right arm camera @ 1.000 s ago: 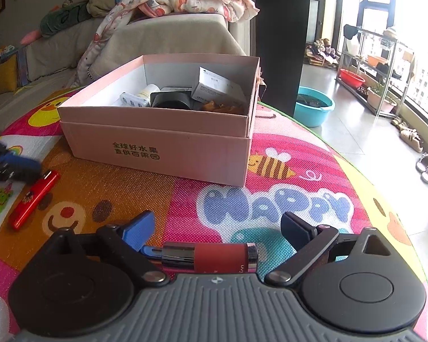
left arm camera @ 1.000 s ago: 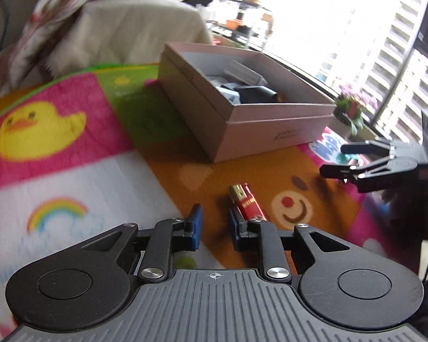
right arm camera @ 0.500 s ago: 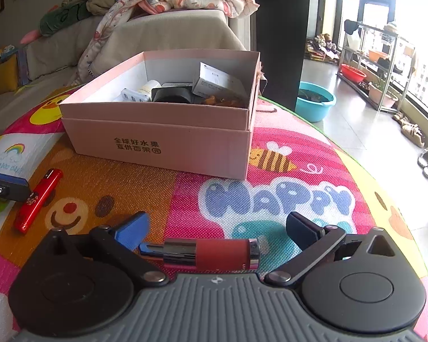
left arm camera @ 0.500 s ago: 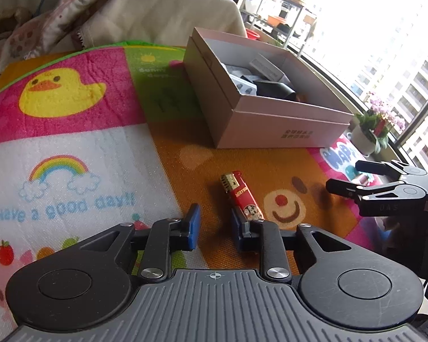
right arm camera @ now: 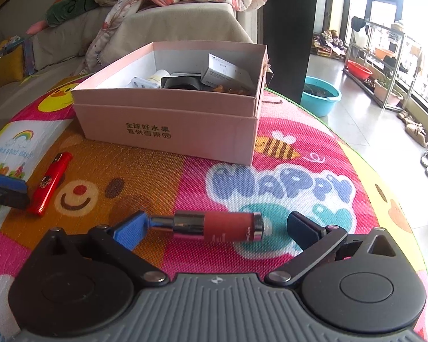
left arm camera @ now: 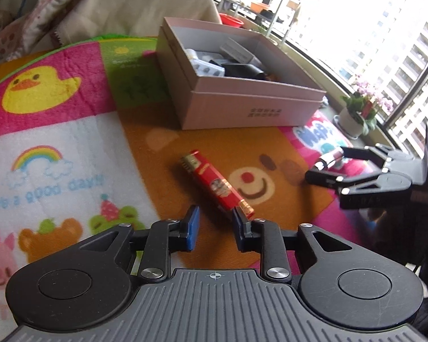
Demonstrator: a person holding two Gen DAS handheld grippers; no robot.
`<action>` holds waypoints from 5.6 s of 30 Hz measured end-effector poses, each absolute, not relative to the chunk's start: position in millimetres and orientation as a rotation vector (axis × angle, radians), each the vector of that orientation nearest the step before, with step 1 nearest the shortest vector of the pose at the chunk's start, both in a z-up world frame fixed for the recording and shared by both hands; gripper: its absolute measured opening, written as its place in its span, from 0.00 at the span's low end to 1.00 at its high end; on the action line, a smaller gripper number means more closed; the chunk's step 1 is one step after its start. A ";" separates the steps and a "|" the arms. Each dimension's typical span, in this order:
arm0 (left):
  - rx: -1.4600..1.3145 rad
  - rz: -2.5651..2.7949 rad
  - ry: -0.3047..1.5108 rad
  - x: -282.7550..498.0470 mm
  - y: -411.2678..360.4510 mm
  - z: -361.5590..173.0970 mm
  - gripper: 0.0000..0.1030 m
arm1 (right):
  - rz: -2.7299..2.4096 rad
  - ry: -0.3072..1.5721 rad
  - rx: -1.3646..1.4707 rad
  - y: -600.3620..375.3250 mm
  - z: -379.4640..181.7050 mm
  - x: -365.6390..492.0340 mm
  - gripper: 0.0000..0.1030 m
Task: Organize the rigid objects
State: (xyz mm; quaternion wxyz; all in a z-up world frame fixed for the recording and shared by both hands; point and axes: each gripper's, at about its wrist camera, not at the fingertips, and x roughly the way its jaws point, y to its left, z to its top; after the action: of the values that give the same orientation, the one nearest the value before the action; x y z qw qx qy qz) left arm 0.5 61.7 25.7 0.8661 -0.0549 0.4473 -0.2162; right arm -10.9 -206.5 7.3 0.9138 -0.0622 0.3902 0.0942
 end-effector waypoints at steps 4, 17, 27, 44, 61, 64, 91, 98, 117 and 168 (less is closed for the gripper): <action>-0.137 -0.422 0.897 8.3 48.7 29.2 0.27 | 0.194 0.802 -0.126 -206.0 7.3 -12.4 1.00; -0.024 -0.405 0.852 28.4 -1.3 19.8 0.34 | 0.191 0.798 -0.123 -205.7 6.9 -11.9 1.00; 0.108 -0.426 0.826 15.8 -20.9 17.1 0.45 | 0.192 0.798 -0.123 -205.9 6.8 -11.9 1.00; 0.097 -0.520 0.834 -1.5 -18.0 17.0 0.53 | 0.192 0.797 -0.122 -206.2 6.6 -11.8 1.00; 0.163 -0.524 0.778 -23.4 -11.6 18.1 0.26 | 0.245 0.787 -0.160 -198.8 17.0 -22.4 0.76; 0.126 -0.563 0.786 -23.9 -7.3 26.9 0.26 | 0.282 0.782 -0.164 -200.0 28.4 -25.4 0.76; -0.173 -0.470 0.599 158.6 31.3 83.0 0.18 | 0.282 0.603 -0.159 -163.6 74.0 82.7 0.77; -0.167 -0.339 0.635 112.5 63.5 64.0 0.18 | 0.228 0.594 -0.199 -184.6 64.4 46.8 0.80; -0.116 -0.111 0.648 100.5 102.5 43.8 0.58 | 0.291 0.649 -0.224 -149.8 34.7 69.3 0.76; -0.059 0.063 0.635 -33.0 33.6 -0.2 0.70 | 0.124 0.714 -0.086 -148.1 -2.4 -13.9 1.00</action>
State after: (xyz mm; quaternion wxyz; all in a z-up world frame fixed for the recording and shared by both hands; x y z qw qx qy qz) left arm -33.0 33.6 -0.2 0.9490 -0.0291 0.3123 0.0310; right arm -13.9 -148.1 -2.4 0.9341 -0.0423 0.3491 0.0608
